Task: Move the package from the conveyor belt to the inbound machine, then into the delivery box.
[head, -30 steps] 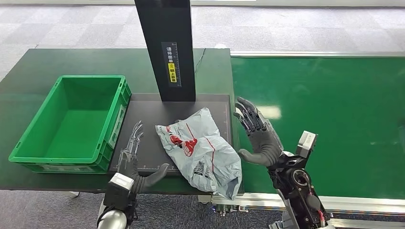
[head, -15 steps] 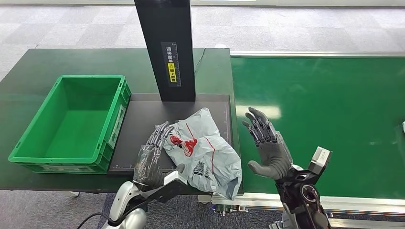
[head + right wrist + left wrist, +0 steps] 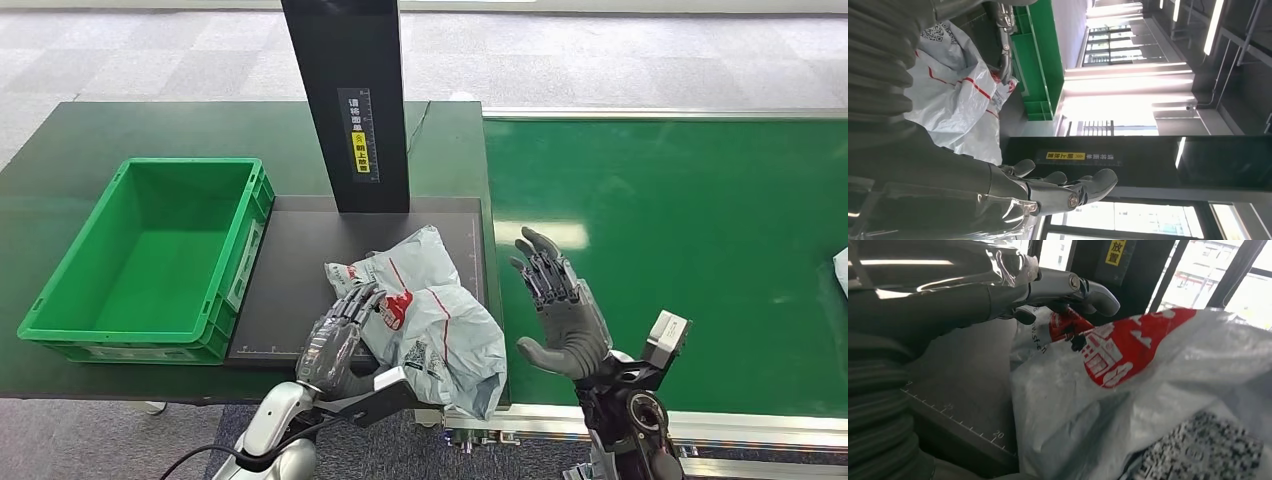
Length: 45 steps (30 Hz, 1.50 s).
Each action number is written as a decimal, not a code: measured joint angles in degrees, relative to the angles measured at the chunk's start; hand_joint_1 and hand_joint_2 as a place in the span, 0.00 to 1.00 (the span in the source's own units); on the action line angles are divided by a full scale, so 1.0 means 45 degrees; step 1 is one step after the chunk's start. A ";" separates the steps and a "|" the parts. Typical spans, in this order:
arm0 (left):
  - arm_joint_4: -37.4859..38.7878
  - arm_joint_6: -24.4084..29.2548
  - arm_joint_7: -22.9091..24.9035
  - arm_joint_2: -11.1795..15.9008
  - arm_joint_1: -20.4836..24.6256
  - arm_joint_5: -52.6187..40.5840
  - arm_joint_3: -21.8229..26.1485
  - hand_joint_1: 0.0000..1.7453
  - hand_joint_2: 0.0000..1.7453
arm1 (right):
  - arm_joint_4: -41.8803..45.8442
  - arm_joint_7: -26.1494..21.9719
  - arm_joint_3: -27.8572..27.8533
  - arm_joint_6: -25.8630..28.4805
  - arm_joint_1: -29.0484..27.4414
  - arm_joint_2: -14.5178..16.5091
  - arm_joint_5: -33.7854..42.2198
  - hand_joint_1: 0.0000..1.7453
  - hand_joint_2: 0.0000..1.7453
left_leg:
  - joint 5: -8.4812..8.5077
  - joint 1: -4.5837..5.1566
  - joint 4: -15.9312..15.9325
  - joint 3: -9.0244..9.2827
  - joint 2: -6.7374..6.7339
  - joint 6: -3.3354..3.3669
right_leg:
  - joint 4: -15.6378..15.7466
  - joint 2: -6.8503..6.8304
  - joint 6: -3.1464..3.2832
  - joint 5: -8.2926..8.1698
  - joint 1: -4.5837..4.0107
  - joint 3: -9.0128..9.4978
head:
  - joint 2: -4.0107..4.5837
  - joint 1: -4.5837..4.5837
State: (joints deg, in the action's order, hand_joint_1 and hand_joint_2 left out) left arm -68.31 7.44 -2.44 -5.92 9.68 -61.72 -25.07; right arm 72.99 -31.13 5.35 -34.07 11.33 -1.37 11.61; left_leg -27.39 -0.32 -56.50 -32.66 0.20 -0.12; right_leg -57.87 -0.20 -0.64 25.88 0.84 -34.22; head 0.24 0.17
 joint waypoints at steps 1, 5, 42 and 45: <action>0.0076 -0.0048 0.0008 -0.0004 0.0008 -0.0062 0.0000 0.49 1.00 | -0.0005 0.0004 -0.0053 -0.0019 0.0000 0.0024 -0.0005 0.00 1.00 | 0.0000 0.0000 0.0000 0.0000 0.0000 0.0000 | 0.0000 0.0000 0.0000 0.0000 0.0000 0.0000 | 0.0000 0.0000; 0.0312 -0.0154 0.0018 -0.0021 0.0038 -0.0142 0.0001 0.88 1.00 | -0.0026 0.0006 -0.0222 -0.0034 -0.0017 0.0097 -0.0035 0.00 1.00 | 0.0000 0.0001 0.0000 0.0000 0.0001 0.0000 | 0.0000 0.0000 0.0000 0.0000 0.0001 0.0000 | 0.0000 0.0000; -0.2044 0.6245 -0.5944 -0.0314 -0.0312 0.2883 0.1353 1.00 1.00 | 0.0359 0.0781 -0.1166 0.0312 -0.0884 0.0471 0.0148 0.00 1.00 | 0.0000 -0.0001 0.0001 -0.0005 0.0003 0.0000 | 0.0000 -0.0002 0.0001 0.0001 -0.0001 0.0001 | 0.0000 -0.0001; -0.2643 0.6278 -0.6296 -0.0364 -0.0389 0.2853 0.1966 1.00 1.00 | 0.0363 0.0786 -0.1166 0.0405 -0.0885 0.0465 0.0219 0.00 1.00 | 0.0000 -0.0001 0.0002 -0.0003 0.0003 0.0000 | 0.0000 -0.0001 0.0001 0.0001 -0.0001 0.0002 | 0.0000 0.0000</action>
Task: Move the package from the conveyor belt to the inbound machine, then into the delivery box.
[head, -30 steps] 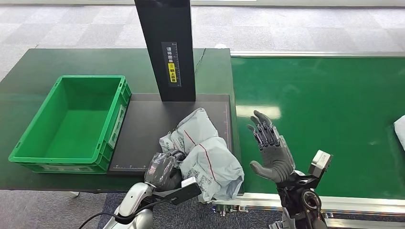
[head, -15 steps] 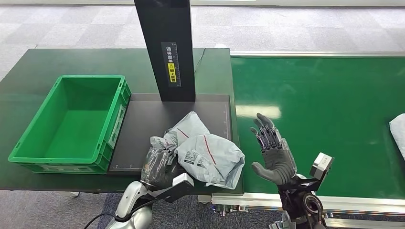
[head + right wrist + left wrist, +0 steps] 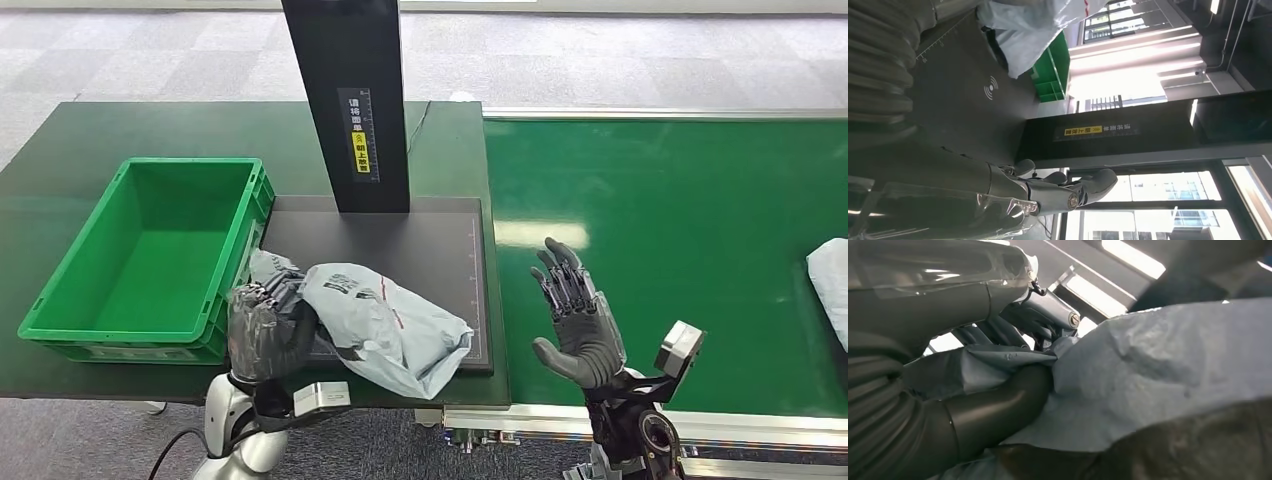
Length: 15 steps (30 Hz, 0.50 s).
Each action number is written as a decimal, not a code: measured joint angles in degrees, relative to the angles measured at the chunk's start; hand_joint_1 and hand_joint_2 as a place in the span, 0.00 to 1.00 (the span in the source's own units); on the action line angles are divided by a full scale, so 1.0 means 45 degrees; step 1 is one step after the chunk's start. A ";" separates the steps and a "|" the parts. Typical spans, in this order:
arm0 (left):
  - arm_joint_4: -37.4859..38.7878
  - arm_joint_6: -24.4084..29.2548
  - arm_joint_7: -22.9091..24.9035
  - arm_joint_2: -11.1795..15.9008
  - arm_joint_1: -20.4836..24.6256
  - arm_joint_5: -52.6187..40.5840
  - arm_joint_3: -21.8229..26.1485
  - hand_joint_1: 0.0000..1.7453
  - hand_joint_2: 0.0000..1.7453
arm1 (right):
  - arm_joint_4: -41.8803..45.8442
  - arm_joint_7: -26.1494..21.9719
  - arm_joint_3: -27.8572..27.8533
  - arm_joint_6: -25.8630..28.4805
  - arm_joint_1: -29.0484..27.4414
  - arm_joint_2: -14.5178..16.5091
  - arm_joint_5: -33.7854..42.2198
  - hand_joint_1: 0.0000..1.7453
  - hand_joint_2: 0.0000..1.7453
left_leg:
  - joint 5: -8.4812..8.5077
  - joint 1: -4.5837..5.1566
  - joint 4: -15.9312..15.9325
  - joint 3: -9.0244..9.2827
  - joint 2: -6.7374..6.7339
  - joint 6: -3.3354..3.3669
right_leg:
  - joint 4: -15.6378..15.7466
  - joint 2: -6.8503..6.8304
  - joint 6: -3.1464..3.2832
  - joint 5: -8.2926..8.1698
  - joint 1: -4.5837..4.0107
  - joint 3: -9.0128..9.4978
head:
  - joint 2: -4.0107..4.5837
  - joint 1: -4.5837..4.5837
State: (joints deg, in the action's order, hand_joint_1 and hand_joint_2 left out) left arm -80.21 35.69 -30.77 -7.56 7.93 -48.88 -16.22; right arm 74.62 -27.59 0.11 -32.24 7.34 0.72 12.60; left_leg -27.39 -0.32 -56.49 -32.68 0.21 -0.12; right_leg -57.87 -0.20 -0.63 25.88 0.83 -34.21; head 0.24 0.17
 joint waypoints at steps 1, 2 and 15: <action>-0.0125 0.0002 -0.0015 -0.0003 -0.0016 0.0010 0.0128 1.00 1.00 | 0.0000 0.0001 0.0000 0.0005 0.0000 0.0000 0.0007 0.00 1.00 | 0.0000 0.0000 0.0000 0.0000 0.0001 0.0000 | 0.0000 0.0000 0.0000 0.0000 0.0000 0.0000 | 0.0000 -0.0001; -0.0231 0.0004 -0.0028 -0.0005 -0.0033 0.0017 0.0225 1.00 1.00 | 0.0000 0.0002 0.0000 0.0006 0.0000 0.0000 0.0008 0.00 1.00 | 0.0000 0.0000 0.0000 0.0000 0.0002 0.0000 | 0.0000 -0.0001 0.0000 0.0000 0.0000 0.0000 | 0.0000 -0.0001; -0.1117 0.0030 -0.1450 -0.0771 -0.0087 -0.0577 0.2323 1.00 1.00 | 0.0190 0.0088 0.0000 0.0211 -0.0149 -0.0001 0.0135 0.00 1.00 | 0.0000 0.0000 0.0000 -0.0001 -0.0002 0.0000 | 0.0000 0.0000 0.0000 0.0000 0.0000 -0.0002 | 0.0000 0.0001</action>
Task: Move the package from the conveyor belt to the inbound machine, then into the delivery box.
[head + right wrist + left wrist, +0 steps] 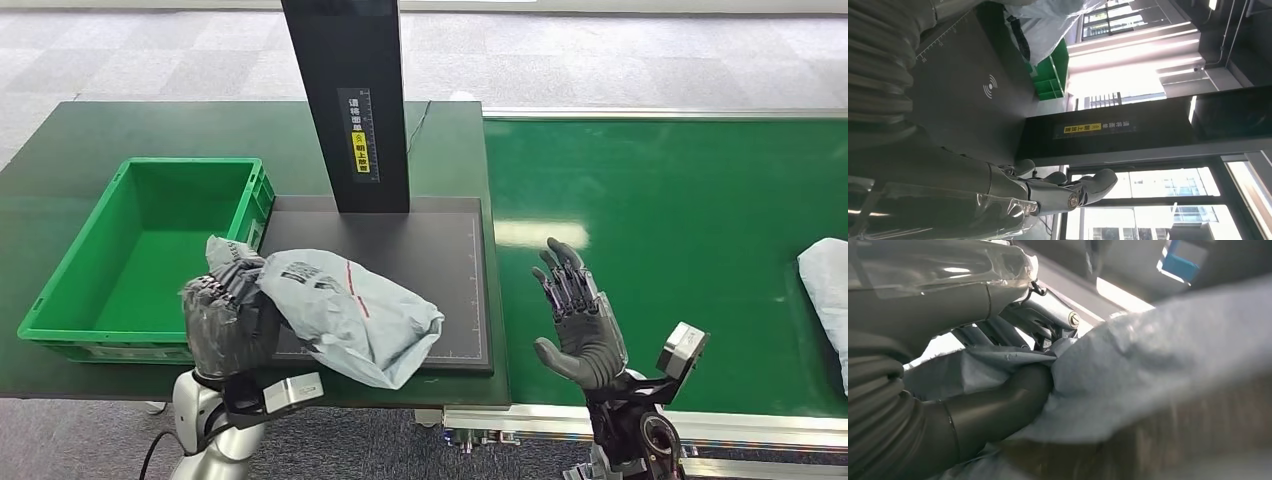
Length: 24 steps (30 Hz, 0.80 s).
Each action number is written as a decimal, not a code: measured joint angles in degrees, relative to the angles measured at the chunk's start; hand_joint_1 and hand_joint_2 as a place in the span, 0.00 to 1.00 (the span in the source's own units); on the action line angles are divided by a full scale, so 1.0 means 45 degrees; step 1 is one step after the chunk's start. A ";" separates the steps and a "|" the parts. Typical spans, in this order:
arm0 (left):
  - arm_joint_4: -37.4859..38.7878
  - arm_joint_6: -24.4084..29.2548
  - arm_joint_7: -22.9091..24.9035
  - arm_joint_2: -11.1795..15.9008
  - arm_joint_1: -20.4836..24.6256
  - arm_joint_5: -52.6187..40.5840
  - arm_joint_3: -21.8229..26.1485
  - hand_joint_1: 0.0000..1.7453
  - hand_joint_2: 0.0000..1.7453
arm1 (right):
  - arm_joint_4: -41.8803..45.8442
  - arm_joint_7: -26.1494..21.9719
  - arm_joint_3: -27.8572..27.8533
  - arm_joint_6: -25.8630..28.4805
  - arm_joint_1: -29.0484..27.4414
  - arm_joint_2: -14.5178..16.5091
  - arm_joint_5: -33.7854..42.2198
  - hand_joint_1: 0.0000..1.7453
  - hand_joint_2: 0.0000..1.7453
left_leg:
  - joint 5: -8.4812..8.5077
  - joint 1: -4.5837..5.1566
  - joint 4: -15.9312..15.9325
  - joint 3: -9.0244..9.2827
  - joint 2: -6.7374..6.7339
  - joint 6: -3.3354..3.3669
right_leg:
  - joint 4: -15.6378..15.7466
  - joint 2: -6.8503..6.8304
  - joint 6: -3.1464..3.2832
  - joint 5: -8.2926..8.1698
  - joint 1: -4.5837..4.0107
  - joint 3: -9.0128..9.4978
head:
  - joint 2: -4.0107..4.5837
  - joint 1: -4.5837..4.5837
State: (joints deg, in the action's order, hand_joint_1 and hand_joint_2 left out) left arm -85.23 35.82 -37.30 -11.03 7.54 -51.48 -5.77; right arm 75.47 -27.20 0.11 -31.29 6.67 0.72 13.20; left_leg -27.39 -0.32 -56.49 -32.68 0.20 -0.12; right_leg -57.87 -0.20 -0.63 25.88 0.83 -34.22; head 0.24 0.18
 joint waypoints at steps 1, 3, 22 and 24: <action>-0.0040 0.0000 -0.0133 -0.0084 0.0087 -0.0096 0.0431 1.00 1.00 | 0.0027 0.0021 -0.0001 0.0021 -0.0030 -0.0005 0.0035 0.00 1.00 | 0.0000 -0.0001 0.0000 0.0001 0.0000 0.0000 | 0.0000 0.0000 0.0000 0.0000 -0.0001 0.0000 | 0.0000 -0.0004; -0.0059 0.0000 -0.0368 -0.0233 0.0332 -0.0279 0.1263 1.00 1.00 | 0.0042 0.0038 0.0000 0.0028 -0.0054 -0.0017 0.0085 0.00 1.00 | 0.0002 -0.0003 0.0000 0.0002 0.0000 -0.0002 | 0.0000 0.0000 0.0001 -0.0001 -0.0004 0.0000 | 0.0000 -0.0004; 0.2070 0.0000 0.2798 -0.0329 0.4438 -0.5798 0.7730 1.00 1.00 | 0.0076 0.0046 0.0039 0.0076 -0.0140 -0.0100 0.0217 0.00 1.00 | 0.0007 -0.0010 0.0000 0.0000 -0.0003 -0.0009 | -0.0003 0.0001 0.0002 -0.0001 -0.0011 -0.0002 | 0.0000 -0.0001; 0.2392 0.0000 0.3631 -0.0089 0.4628 -0.6160 0.7882 1.00 1.00 | 0.0078 0.0046 0.0041 0.0090 -0.0150 -0.0124 0.0219 0.00 1.00 | 0.0007 -0.0010 0.0000 0.0001 -0.0010 -0.0009 | -0.0003 0.0004 0.0002 -0.0002 -0.0011 -0.0003 | 0.0000 0.0000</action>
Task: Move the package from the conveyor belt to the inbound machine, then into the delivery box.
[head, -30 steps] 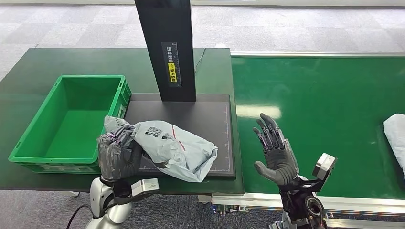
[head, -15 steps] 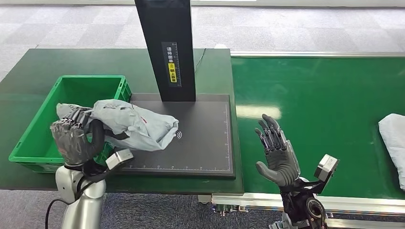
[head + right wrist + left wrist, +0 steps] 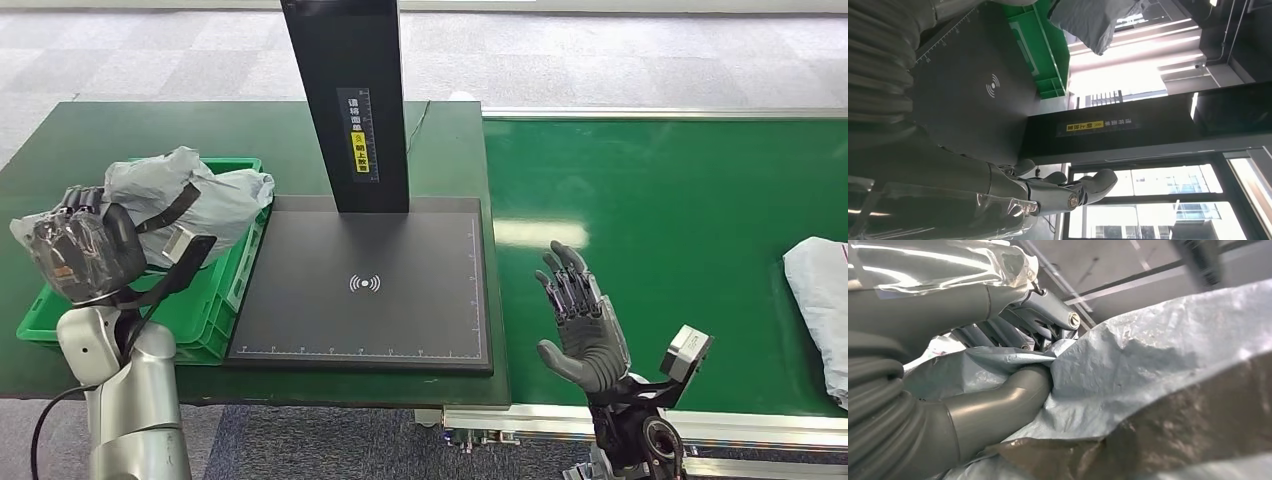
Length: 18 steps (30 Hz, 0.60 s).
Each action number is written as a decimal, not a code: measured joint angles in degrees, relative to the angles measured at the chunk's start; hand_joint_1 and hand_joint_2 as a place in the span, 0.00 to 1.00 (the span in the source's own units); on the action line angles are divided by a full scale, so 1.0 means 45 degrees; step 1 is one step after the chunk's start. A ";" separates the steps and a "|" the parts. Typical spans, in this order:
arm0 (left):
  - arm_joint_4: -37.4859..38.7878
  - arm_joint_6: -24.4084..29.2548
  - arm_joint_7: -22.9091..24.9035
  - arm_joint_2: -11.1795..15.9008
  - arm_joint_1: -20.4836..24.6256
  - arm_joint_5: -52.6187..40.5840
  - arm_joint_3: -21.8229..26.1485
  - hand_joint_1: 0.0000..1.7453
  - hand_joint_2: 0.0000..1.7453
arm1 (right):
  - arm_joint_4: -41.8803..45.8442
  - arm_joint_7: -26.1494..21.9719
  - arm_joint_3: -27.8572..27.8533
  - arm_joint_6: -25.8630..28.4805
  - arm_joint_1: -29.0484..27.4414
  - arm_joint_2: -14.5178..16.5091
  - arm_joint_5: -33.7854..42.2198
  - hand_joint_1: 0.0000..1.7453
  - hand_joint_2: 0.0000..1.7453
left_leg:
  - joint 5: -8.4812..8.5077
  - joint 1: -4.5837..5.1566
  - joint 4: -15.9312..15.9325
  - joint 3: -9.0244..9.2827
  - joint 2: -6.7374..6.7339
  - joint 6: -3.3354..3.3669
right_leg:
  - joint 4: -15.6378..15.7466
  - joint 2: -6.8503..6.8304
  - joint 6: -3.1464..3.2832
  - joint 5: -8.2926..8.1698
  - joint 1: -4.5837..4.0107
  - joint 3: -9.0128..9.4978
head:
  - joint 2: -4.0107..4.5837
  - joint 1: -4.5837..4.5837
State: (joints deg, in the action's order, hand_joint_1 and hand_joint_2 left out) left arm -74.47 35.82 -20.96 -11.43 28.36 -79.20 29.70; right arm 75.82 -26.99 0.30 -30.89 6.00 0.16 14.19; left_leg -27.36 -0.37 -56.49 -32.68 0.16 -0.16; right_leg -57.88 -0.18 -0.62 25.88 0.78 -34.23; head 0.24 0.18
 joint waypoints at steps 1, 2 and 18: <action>0.0179 0.0000 0.0317 0.0144 0.0102 -0.0078 0.0081 1.00 1.00 | 0.0000 0.0000 0.0001 0.0016 -0.0005 -0.0016 0.0001 0.00 1.00 | 0.0000 0.0000 0.0000 0.0001 -0.0002 0.0000 | 0.0000 0.0001 0.0000 0.0000 0.0000 0.0000 | 0.0000 0.0001; 0.0391 0.0000 0.0608 0.0295 0.0209 -0.0138 0.0164 1.00 1.00 | 0.0000 0.0000 0.0002 0.0034 -0.0013 -0.0032 0.0004 0.00 1.00 | 0.0001 0.0000 0.0000 0.0002 -0.0003 0.0000 | 0.0000 0.0002 0.0000 0.0000 0.0000 0.0000 | 0.0000 0.0001; 0.3767 0.0000 0.4120 0.2289 0.0823 -0.1372 -0.0788 0.00 1.00 | 0.0000 0.0000 0.0061 -0.0041 -0.0086 -0.0199 0.0053 0.00 1.00 | 0.0001 -0.0002 0.0000 -0.0003 -0.0001 -0.0003 | 0.0000 0.0002 0.0000 0.0000 -0.0003 -0.0003 | 0.0000 0.0002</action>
State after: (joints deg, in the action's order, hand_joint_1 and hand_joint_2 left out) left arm -57.52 35.82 -2.42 -1.13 32.07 -85.38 26.16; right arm 75.82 -26.99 0.57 -31.07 5.61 -0.74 14.43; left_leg -27.35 -0.37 -56.49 -32.69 0.15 -0.17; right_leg -57.88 -0.18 -0.62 25.88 0.77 -34.25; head 0.24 0.19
